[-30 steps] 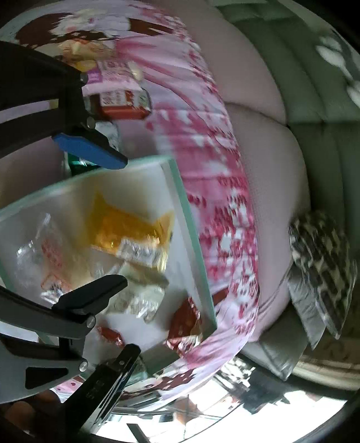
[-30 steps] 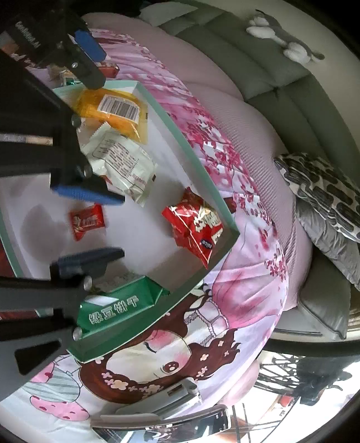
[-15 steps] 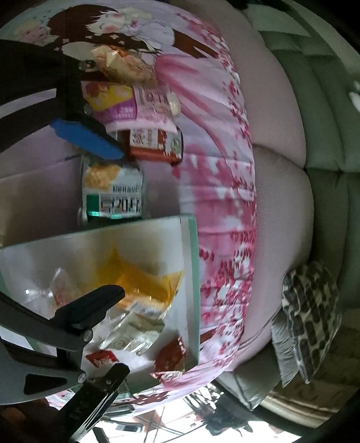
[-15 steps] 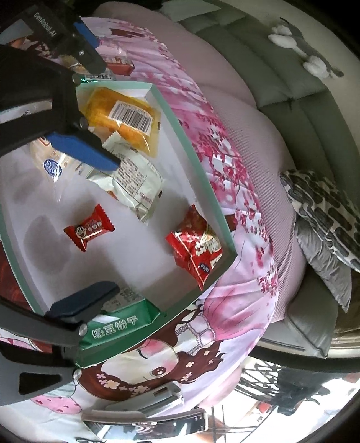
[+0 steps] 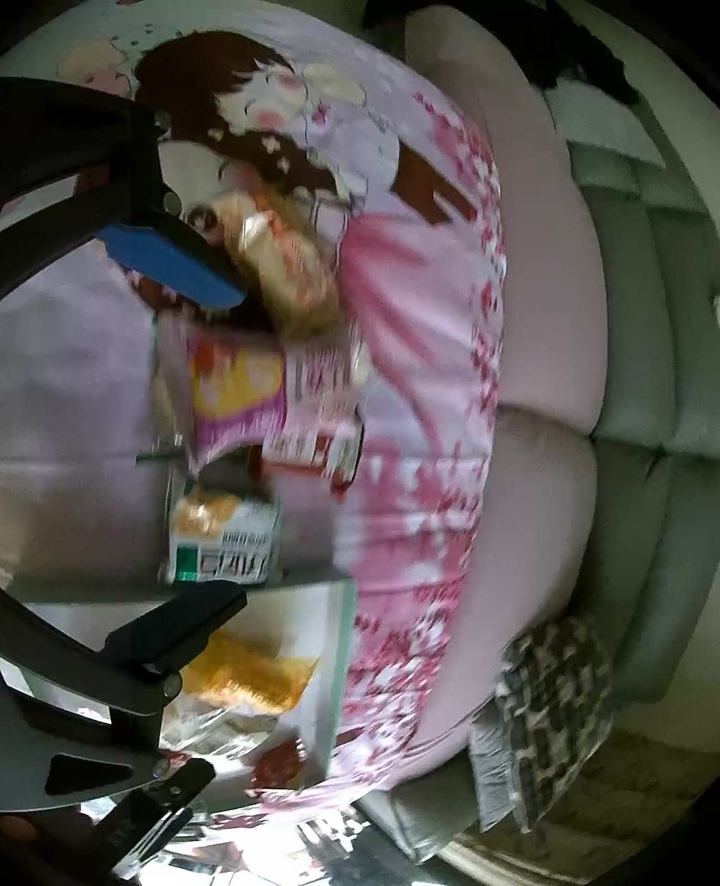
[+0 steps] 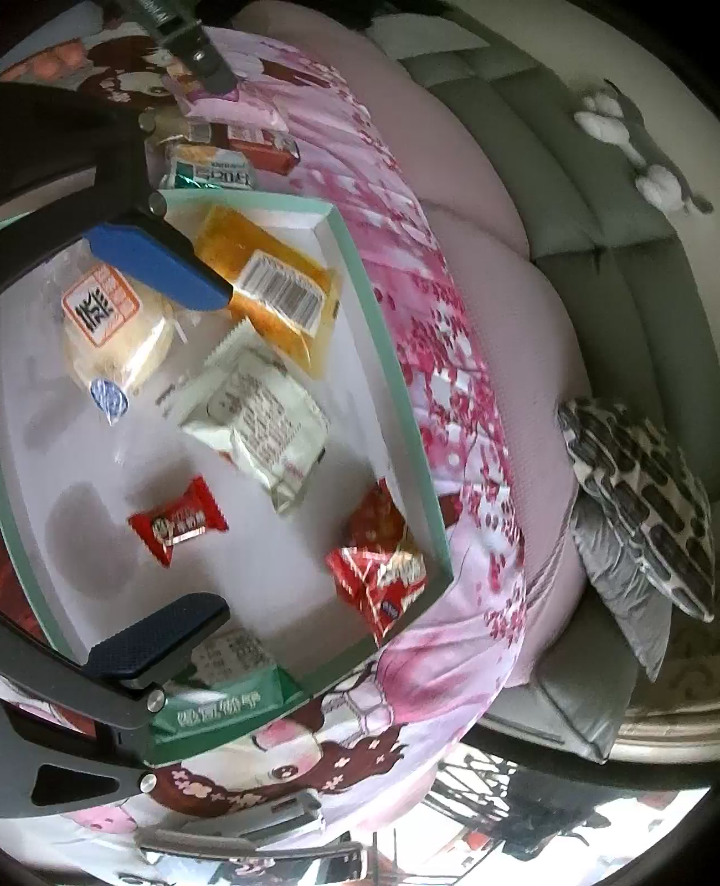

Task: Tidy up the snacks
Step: 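Withdraw both grippers from the tray back to the snack pile, then grasp the purple cake-roll bag with the right gripper while the left grasps the orange cake-roll bag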

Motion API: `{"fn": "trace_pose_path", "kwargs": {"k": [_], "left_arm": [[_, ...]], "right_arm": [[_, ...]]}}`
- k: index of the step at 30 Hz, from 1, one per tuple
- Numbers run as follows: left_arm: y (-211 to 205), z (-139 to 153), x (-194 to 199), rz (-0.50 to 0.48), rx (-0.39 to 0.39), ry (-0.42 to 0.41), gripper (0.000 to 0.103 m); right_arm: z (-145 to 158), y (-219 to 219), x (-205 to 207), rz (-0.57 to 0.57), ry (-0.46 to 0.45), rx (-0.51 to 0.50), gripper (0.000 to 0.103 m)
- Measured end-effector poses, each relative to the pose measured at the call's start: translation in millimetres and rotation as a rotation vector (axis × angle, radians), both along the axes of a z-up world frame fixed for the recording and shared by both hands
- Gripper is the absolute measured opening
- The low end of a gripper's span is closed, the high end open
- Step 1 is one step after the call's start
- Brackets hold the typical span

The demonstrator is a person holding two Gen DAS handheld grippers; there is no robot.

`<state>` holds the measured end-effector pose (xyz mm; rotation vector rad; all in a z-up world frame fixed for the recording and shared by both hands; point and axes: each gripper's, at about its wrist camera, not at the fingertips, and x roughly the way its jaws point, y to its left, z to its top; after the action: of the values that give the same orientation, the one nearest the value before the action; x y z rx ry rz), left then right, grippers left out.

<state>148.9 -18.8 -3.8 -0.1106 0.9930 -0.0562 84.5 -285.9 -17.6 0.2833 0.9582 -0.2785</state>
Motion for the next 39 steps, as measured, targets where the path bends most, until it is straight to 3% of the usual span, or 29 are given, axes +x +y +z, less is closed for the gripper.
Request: {"fn": "trace_pose_path", "kwargs": {"k": [5, 12, 24, 30, 39], "left_arm": [[28, 8, -4, 0.053, 0.003, -0.039, 0.099], [81, 29, -12, 0.15, 0.071, -0.096, 0.099], [164, 19, -21, 0.286, 0.097, -0.04, 0.099], [167, 2, -12, 0.26, 0.066, 0.002, 0.099], [143, -16, 12, 0.139, 0.03, 0.036, 0.099]], "right_arm": [[1, 15, 2, 0.031, -0.022, 0.018, 0.103], [10, 44, 7, 0.09, -0.054, 0.023, 0.103], [21, 122, 23, 0.253, -0.11, 0.066, 0.103], [16, 164, 30, 0.338, -0.106, 0.07, 0.103], [3, 206, 50, 0.422, -0.047, 0.052, 0.103]]}}
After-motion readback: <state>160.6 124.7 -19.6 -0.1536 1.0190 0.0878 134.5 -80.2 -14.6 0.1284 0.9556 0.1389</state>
